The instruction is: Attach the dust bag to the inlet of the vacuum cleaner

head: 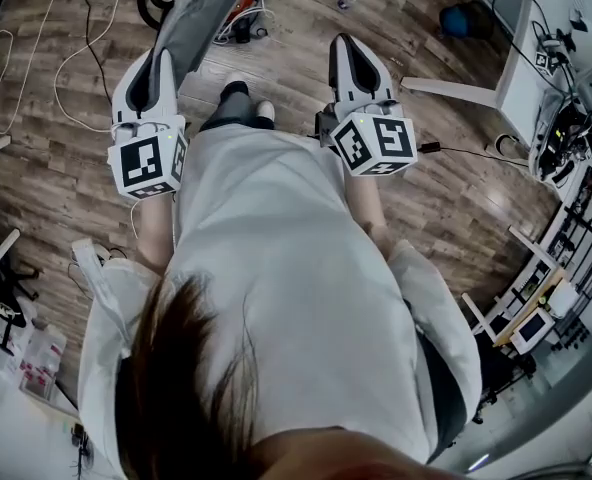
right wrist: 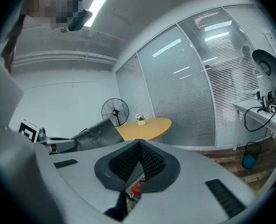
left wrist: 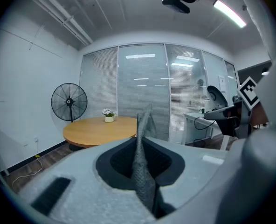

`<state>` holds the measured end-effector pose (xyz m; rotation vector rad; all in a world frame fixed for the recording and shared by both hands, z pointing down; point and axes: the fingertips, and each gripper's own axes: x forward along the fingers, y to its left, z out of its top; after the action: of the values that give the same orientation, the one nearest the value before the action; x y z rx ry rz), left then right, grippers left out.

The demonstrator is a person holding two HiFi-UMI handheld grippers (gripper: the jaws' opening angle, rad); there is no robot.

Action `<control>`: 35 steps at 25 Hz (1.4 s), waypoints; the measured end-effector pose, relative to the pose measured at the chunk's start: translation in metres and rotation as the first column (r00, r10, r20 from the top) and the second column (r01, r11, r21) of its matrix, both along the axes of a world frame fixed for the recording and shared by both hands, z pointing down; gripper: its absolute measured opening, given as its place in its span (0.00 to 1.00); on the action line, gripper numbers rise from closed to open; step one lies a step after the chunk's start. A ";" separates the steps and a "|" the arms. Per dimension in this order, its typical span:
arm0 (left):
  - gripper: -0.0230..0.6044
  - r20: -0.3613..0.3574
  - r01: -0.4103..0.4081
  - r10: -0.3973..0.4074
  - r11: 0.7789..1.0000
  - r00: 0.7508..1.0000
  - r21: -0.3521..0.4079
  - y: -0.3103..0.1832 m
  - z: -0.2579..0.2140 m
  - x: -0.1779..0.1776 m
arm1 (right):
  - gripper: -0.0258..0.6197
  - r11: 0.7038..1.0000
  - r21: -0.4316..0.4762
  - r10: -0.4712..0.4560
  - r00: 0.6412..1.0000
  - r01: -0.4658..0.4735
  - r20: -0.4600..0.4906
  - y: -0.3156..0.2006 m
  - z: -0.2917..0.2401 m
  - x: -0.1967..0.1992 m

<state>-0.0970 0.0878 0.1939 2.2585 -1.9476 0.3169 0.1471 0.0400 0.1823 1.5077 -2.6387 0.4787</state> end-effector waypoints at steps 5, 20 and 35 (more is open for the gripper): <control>0.10 0.002 -0.072 0.072 0.997 0.997 -0.010 -0.039 0.000 -0.008 | 0.04 1.000 0.010 -0.001 1.000 0.001 -0.013 -0.033 -0.011 -0.028; 0.10 -0.026 -0.216 0.216 0.976 0.976 -0.031 -0.089 0.012 -0.018 | 0.04 0.991 -0.007 0.132 0.991 -0.132 -0.028 -0.068 -0.002 -0.039; 0.10 0.013 -0.265 0.265 0.964 0.964 -0.019 -0.099 0.005 0.013 | 0.04 0.997 0.030 0.071 0.997 -0.071 -0.015 -0.103 -0.015 -0.037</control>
<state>-0.0843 -0.0111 0.1990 2.5144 -1.6400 0.3793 0.1100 -0.0629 0.1669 1.6117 -2.5987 0.4318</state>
